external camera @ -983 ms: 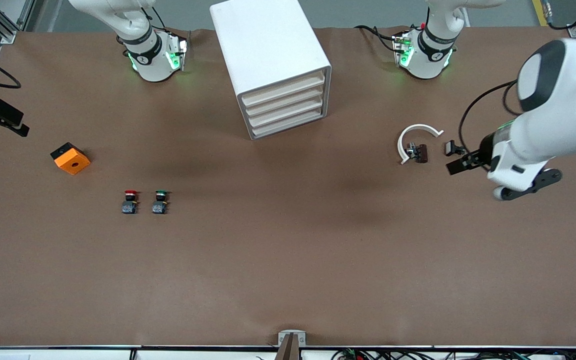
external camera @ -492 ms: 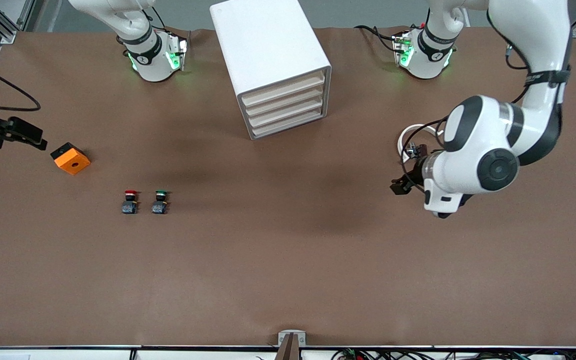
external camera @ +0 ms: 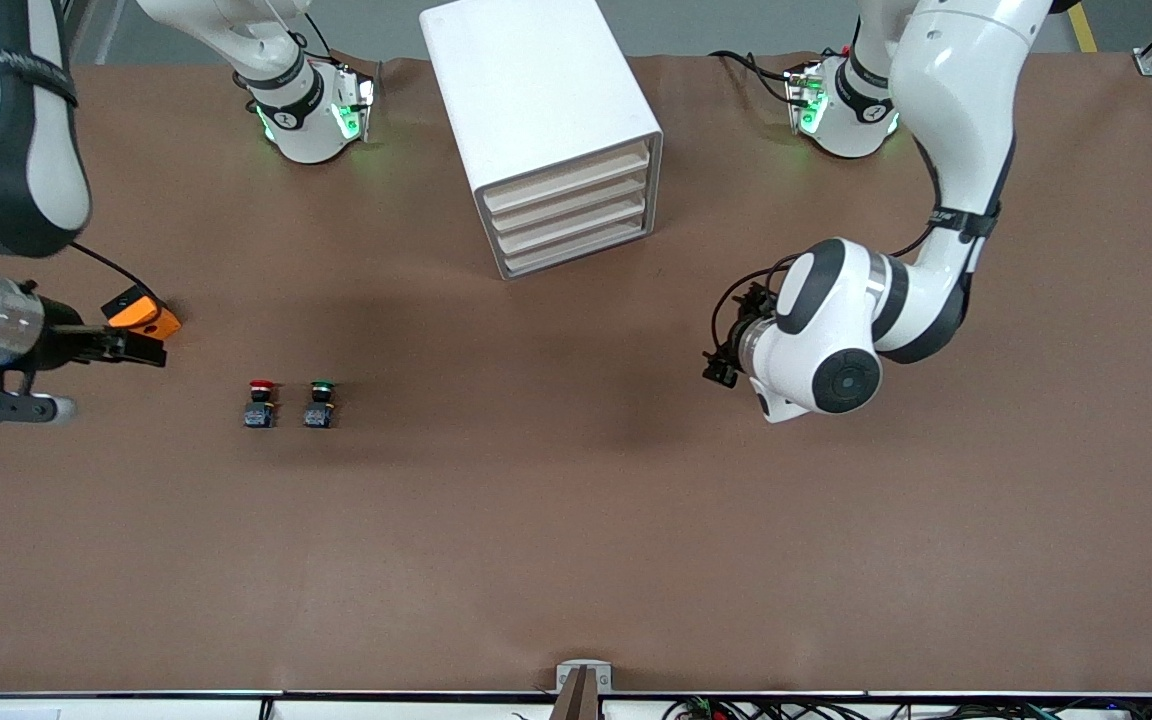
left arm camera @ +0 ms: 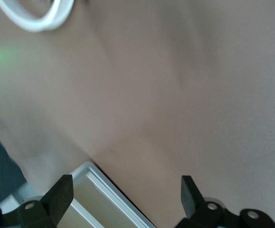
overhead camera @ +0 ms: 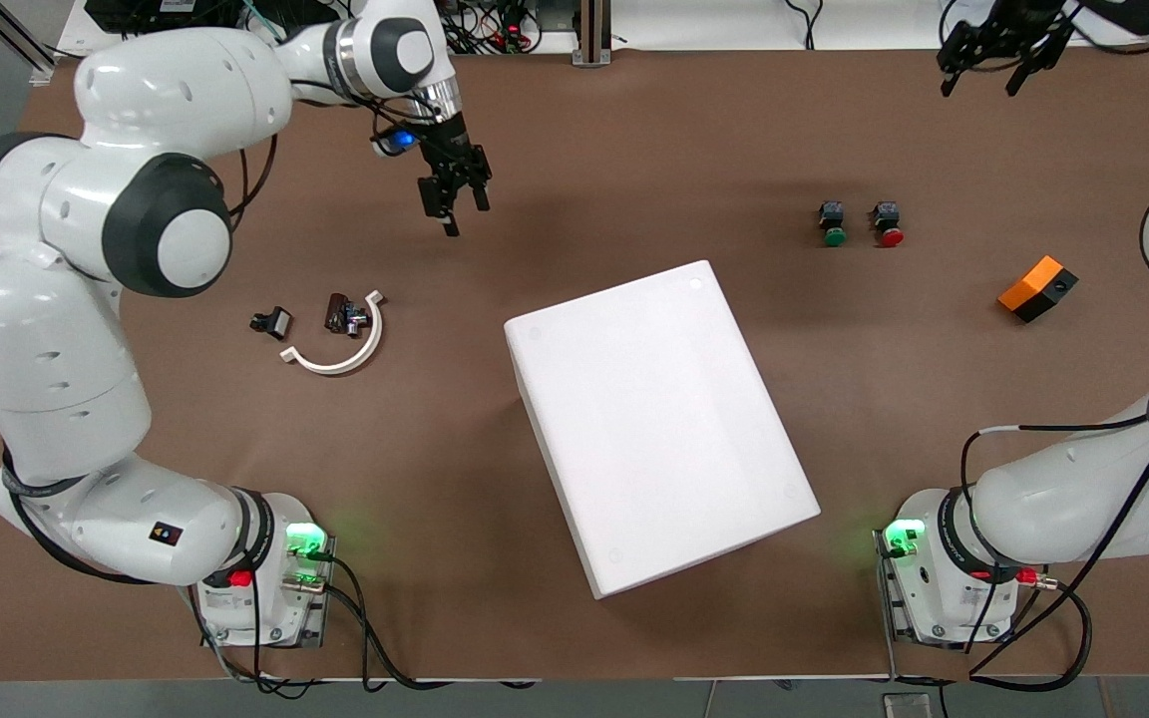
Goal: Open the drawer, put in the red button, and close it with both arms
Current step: 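Grasp the button with the right gripper while the left gripper opens the drawer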
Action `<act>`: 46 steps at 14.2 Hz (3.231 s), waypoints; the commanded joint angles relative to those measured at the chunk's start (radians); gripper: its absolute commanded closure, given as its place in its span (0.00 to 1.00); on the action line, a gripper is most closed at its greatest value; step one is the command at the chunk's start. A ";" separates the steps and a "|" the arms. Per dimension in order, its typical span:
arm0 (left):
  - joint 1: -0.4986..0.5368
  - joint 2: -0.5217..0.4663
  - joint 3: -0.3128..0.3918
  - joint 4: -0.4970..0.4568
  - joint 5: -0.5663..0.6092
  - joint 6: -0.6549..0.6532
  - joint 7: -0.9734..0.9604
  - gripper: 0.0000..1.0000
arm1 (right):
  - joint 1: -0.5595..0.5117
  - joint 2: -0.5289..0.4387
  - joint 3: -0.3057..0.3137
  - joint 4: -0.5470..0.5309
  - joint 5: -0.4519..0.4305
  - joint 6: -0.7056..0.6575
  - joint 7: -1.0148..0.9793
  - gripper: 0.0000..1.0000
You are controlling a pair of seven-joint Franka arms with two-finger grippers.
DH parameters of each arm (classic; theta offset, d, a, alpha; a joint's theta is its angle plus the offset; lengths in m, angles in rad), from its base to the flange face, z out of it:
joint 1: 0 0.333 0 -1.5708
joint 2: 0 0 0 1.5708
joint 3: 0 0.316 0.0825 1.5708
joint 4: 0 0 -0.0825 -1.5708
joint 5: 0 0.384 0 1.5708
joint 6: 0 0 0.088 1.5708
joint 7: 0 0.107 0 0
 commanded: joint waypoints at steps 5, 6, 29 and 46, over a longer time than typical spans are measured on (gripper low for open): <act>-0.067 0.110 0.003 0.026 -0.195 -0.030 -0.399 0.00 | 0.006 0.031 0.005 -0.314 -0.010 0.417 -0.011 0.00; -0.092 0.115 0.003 0.023 -0.216 -0.031 -0.410 0.00 | 0.006 0.065 0.005 -0.313 -0.010 0.437 -0.017 0.00; -0.236 0.236 0.003 0.025 -0.649 -0.289 -0.735 0.51 | 0.011 0.309 0.028 -0.314 -0.002 0.663 -0.062 0.88; -0.210 0.256 0.092 0.052 -0.630 -0.297 -0.749 1.00 | 0.067 0.124 0.028 -0.213 -0.002 0.259 0.031 0.88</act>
